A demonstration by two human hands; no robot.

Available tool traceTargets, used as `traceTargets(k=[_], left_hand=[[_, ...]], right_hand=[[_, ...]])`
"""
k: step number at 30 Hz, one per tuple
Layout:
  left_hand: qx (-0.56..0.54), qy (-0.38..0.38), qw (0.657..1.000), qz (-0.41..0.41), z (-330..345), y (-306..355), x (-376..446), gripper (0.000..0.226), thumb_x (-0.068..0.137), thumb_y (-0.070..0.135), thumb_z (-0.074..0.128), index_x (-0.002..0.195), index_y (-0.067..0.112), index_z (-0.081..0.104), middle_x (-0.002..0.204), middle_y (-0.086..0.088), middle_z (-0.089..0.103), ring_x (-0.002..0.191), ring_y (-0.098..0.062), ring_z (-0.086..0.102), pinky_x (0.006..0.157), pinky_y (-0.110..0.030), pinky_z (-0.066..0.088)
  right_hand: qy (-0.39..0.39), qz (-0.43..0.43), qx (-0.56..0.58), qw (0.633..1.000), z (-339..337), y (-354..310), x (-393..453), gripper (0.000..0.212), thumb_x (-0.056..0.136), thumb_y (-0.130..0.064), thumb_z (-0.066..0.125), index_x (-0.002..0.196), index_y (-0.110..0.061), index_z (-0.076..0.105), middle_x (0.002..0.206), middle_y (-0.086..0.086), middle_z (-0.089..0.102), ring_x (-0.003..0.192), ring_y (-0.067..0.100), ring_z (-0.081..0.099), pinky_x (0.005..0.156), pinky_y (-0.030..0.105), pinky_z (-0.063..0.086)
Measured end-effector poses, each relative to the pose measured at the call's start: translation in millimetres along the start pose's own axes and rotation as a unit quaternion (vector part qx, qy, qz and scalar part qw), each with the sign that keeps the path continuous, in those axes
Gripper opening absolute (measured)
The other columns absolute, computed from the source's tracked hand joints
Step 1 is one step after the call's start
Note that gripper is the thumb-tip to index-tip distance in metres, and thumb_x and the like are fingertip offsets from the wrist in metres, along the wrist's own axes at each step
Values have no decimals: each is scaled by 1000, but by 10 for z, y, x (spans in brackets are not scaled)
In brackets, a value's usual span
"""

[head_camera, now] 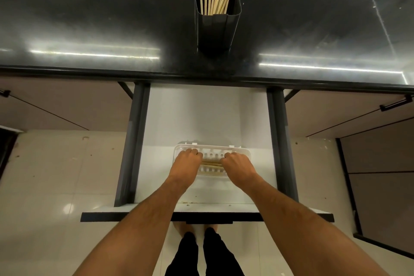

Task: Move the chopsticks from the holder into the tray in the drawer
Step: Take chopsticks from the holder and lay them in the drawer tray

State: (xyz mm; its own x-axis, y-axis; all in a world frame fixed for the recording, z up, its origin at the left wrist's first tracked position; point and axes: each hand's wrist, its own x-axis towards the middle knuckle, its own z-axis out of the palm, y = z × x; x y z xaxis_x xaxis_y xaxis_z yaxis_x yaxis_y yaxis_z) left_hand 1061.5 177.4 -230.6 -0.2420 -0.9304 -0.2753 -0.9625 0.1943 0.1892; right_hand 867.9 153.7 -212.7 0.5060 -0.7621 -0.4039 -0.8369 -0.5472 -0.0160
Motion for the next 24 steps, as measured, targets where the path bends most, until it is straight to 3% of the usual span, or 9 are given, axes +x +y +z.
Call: traceTargets(k=[6,10,15,17,20,22,24], left_hand=[[4,-29,1000,3,6,-14,-16,32,91,6,63,121,17,63,120,-4,68,105,-21,65,95,-31,51],[1,-44,999,0,-4,-14,-27,30,93,8,62,121,18,63,119,-3,69,104,-21,66,92,-31,53],[-45,-22,999,-5,-11,-20,-43,32,92,6,59,121,18,64,119,-3,69,104,-21,66,92,-31,52],[-67,43,997,13,-66,-17,-99,34,84,2,66,116,15,67,112,-5,72,100,-23,67,90,-33,53],[-102,182,977,43,-113,-45,-175,36,74,10,83,108,10,70,100,-8,73,91,-25,69,86,-36,56],[-156,265,951,19,-154,-72,-192,28,86,17,76,111,10,67,103,-7,70,93,-21,66,85,-34,57],[-248,307,915,-83,-225,-79,-197,19,100,21,57,118,17,62,110,-1,67,99,-15,61,87,-28,54]], right_hand=[[-6,-13,10,1000,20,1,10,19,92,-12,67,109,-9,73,107,10,73,93,29,70,82,39,57],[-18,-18,15,1000,17,-2,13,18,90,-5,64,105,-9,73,105,10,74,92,30,70,82,40,58],[-8,-12,58,998,-9,23,5,23,88,-8,68,110,-11,73,107,8,73,93,27,70,83,37,57],[39,-2,96,995,-36,52,-35,22,86,-11,69,107,-12,74,102,7,73,88,25,70,80,35,59],[189,28,172,966,-92,95,-126,11,93,-15,63,95,-8,71,85,7,70,72,22,65,67,33,58],[295,92,237,921,-133,145,-164,13,96,-17,61,90,-10,70,78,2,67,66,15,59,63,23,53],[348,206,321,856,-186,208,-177,18,99,-21,58,84,-16,67,73,-5,63,62,8,55,62,14,46]])
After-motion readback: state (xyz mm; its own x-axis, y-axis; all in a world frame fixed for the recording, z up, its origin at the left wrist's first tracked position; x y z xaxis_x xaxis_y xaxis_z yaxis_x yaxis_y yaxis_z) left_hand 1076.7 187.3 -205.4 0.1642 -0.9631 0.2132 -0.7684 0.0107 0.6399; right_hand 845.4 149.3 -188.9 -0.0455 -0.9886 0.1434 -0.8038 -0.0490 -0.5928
